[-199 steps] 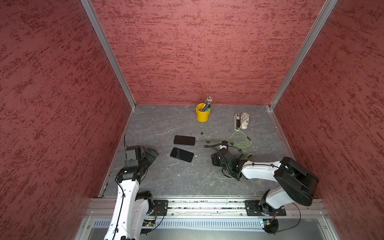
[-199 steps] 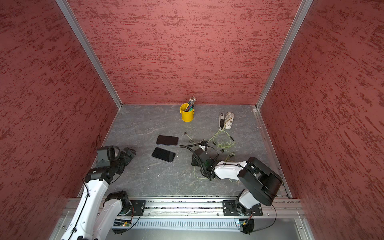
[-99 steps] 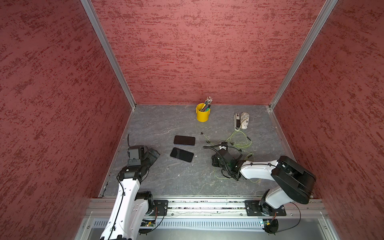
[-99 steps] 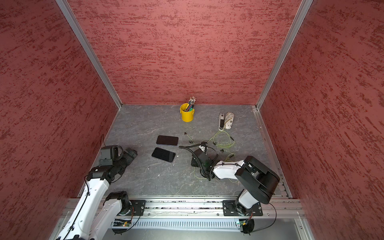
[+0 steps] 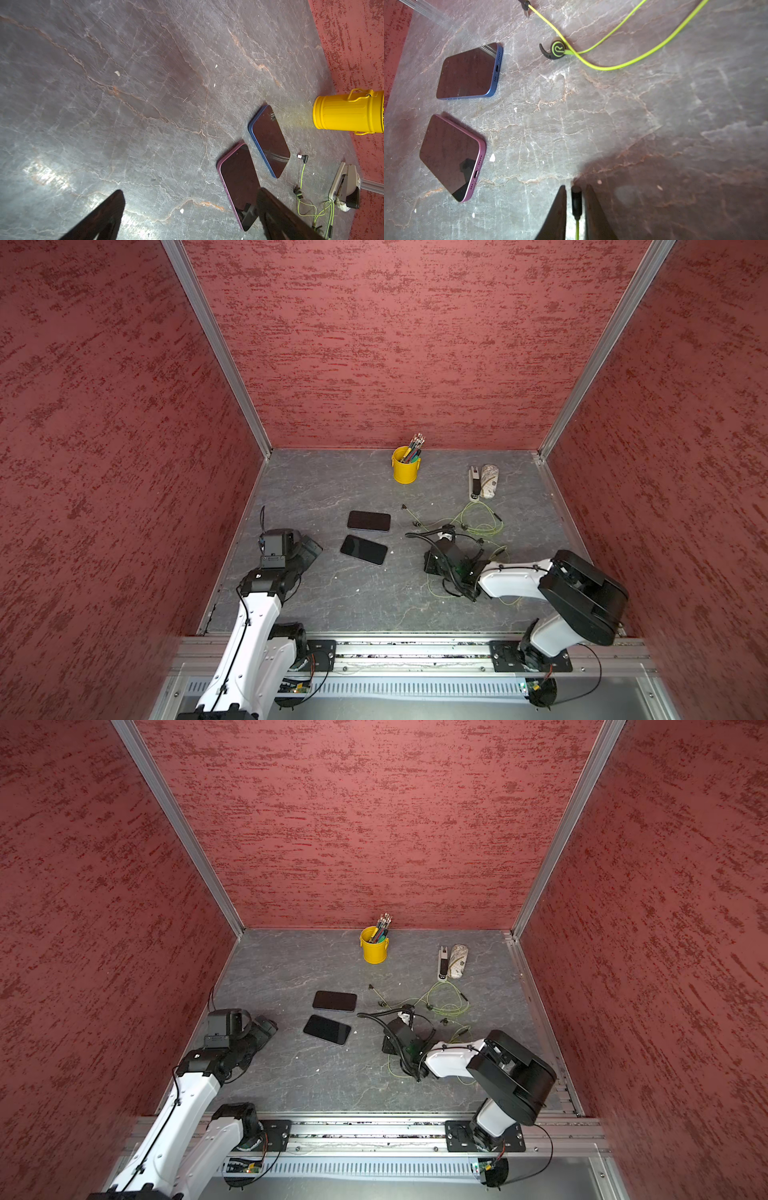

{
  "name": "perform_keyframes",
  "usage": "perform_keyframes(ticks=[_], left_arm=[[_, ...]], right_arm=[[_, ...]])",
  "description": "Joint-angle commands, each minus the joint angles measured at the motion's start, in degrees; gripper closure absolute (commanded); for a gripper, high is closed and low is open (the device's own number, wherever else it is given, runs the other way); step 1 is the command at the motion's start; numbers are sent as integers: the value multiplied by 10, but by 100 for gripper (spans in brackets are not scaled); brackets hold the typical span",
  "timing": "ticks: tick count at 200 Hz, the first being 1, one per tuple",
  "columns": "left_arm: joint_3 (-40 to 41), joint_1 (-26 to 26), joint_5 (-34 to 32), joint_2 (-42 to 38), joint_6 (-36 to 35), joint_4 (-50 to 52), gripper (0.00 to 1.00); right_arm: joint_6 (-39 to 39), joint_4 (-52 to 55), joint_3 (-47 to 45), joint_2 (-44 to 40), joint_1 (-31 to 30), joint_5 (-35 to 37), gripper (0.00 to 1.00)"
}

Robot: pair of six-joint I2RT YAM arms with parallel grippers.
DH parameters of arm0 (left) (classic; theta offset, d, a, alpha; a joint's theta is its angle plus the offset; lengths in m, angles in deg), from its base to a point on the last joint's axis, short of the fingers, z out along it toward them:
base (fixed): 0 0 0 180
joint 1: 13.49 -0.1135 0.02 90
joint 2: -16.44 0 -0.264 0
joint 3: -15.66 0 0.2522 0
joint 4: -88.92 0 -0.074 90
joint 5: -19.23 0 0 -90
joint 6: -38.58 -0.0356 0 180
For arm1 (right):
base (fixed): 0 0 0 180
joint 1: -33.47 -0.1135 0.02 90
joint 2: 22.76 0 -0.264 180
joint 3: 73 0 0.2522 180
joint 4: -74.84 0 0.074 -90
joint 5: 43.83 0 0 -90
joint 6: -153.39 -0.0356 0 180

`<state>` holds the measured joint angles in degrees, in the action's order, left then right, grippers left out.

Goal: Plug wired earphones into phones
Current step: Pick up the wired earphone from the center of the board, then pick up the phone at the center of the board.

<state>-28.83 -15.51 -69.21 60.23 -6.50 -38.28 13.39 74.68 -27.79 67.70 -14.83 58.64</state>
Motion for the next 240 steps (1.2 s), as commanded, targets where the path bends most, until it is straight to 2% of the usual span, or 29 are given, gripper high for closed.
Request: perform_keyframes(ticks=[1,59,81,99,113,130,142,153,162,181,202,240], left_arm=[[-12,6,-9,2,7,1,0],[-18,17,-3,10,11,1,0],[-24,49,-19,17,45,11,0],[-21,141,-55,25,108,1,0],[-29,253,-124,46,181,10,0],[-56,373,-202,95,304,48,0],[-86,434,-233,138,383,79,0],[-116,464,-234,184,436,102,0],[-146,473,-220,227,469,121,0],[-225,472,-191,329,477,173,0],[-294,446,-142,426,472,221,1],[-303,421,-121,471,471,175,1]], right_arm=[[-9,-10,0,4,-7,10,84],[-10,-11,0,-6,-8,6,90],[-3,-18,-2,-30,-11,-5,95],[3,-51,-14,-59,-12,-20,95],[7,-79,-23,-88,-13,-30,95],[5,-116,-40,-115,-15,-40,95],[1,-134,-49,-127,-16,-44,95],[-1,-140,-53,-131,-17,-48,95],[-1,-144,-58,-132,-18,-49,95],[-3,-170,-77,-132,-19,-58,95],[-14,-192,-97,-136,-19,-67,95],[-25,-207,-125,-147,-24,-70,95]])
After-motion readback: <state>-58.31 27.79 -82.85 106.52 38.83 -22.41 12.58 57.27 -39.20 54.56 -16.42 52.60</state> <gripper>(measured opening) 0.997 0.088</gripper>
